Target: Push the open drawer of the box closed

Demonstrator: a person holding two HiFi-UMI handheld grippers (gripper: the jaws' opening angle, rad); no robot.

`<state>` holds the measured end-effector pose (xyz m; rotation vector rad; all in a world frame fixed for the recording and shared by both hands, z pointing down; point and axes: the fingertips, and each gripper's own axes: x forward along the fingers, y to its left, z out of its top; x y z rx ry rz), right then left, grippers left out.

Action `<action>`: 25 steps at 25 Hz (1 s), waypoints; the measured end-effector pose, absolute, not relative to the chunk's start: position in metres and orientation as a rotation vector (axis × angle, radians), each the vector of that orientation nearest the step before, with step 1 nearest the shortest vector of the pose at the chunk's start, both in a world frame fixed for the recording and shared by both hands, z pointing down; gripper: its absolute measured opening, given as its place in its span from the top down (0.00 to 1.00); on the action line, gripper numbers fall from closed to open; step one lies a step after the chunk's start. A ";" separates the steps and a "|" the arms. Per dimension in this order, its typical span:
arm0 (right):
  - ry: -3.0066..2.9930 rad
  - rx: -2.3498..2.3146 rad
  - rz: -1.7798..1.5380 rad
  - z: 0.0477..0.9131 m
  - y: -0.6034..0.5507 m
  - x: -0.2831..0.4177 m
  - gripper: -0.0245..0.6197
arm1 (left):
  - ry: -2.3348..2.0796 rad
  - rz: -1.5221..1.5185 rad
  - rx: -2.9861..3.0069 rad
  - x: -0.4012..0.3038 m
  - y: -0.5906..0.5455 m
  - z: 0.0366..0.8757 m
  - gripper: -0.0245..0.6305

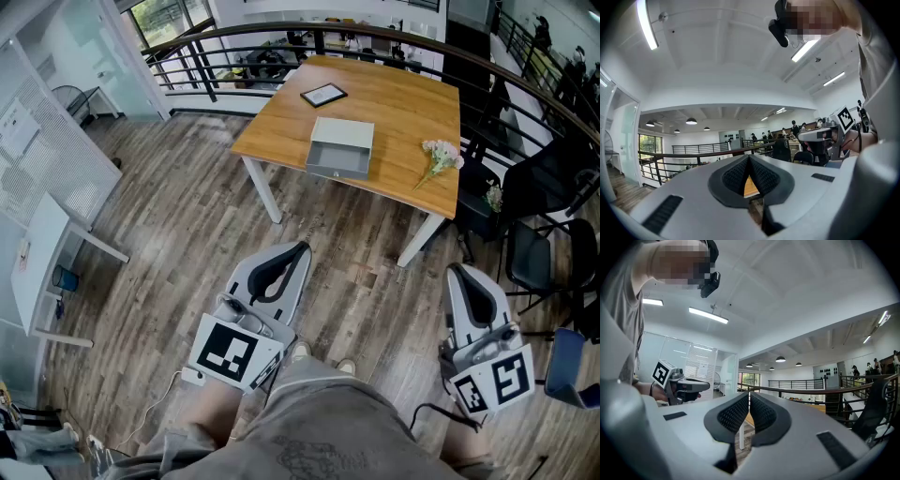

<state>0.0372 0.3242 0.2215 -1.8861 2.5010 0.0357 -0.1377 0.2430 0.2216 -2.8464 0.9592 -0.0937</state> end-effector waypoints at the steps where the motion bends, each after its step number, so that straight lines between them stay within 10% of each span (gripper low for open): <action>1: 2.495 -1.885 0.018 0.223 0.325 0.037 0.91 | 0.962 -0.105 -2.854 -0.139 0.244 0.225 0.94; 21: 2.474 -1.874 -0.041 0.231 0.346 0.047 0.91 | 1.019 -0.076 -2.836 -0.138 0.259 0.220 0.93; 25: 2.482 -1.864 -0.032 0.232 0.353 0.048 0.91 | 1.027 -0.054 -2.836 -0.133 0.263 0.221 0.68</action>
